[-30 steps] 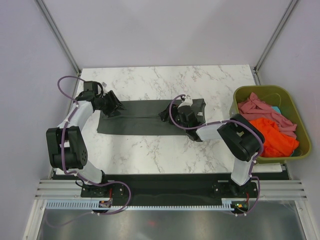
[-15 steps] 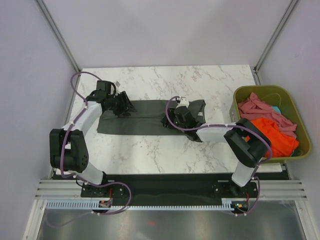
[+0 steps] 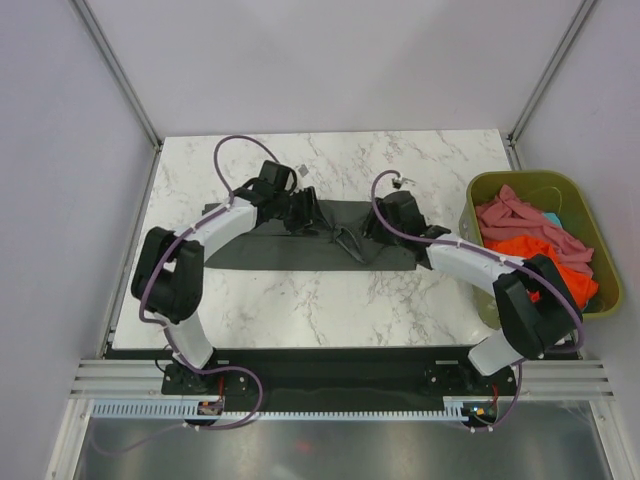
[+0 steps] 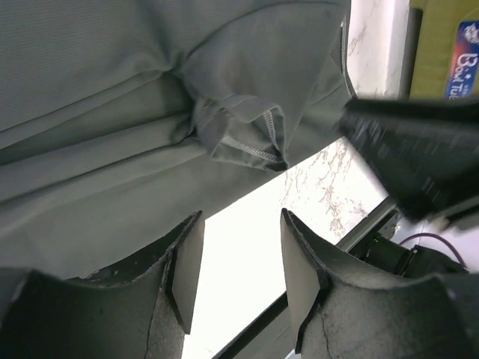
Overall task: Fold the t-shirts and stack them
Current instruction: Fold the tshirt
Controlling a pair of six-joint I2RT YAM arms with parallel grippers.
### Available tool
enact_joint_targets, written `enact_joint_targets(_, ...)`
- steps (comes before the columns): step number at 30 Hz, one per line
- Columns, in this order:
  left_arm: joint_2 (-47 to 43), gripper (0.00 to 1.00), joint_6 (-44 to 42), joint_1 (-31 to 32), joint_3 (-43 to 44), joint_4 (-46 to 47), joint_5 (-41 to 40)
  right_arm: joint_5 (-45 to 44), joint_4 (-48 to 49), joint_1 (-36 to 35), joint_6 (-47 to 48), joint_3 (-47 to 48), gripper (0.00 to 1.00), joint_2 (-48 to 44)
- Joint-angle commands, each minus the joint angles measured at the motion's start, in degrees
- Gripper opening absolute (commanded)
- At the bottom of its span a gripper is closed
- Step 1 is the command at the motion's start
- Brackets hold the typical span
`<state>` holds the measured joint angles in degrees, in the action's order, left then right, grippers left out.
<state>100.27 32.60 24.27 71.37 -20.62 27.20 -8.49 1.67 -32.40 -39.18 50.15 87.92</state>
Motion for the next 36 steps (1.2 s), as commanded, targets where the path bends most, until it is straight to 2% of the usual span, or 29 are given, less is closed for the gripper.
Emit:
enact_joint_targets(1,3.2,0.53,2.4,3.4,4.0,4.0,-0.9,2.5,-4.0,6.8,0.2,3.3,0.53,1.2)
enact_joint_targets(7,7.4,0.53,1.9,6.2,5.6,6.1,-4.7,4.4,-4.0,10.0,0.4,6.4,0.50,5.9)
enact_joint_targets(13,9.2,0.50,0.8,7.9,4.8,6.2,-12.5,5.1,-2.2,10.6,0.6,7.1,0.46,7.1)
enact_joint_targets(23,9.2,0.44,1.9,7.8,3.4,6.2,-21.5,17.0,6.8,10.6,2.9,6.3,0.43,9.7)
enact_joint_targets(30,8.5,0.44,3.2,7.9,1.6,6.1,-23.5,21.3,8.0,10.0,4.8,8.0,0.38,13.2)
enact_joint_targets(36,4.9,0.45,5.5,7.7,-1.3,6.1,-24.2,23.3,7.7,6.3,7.1,9.9,0.33,16.7)
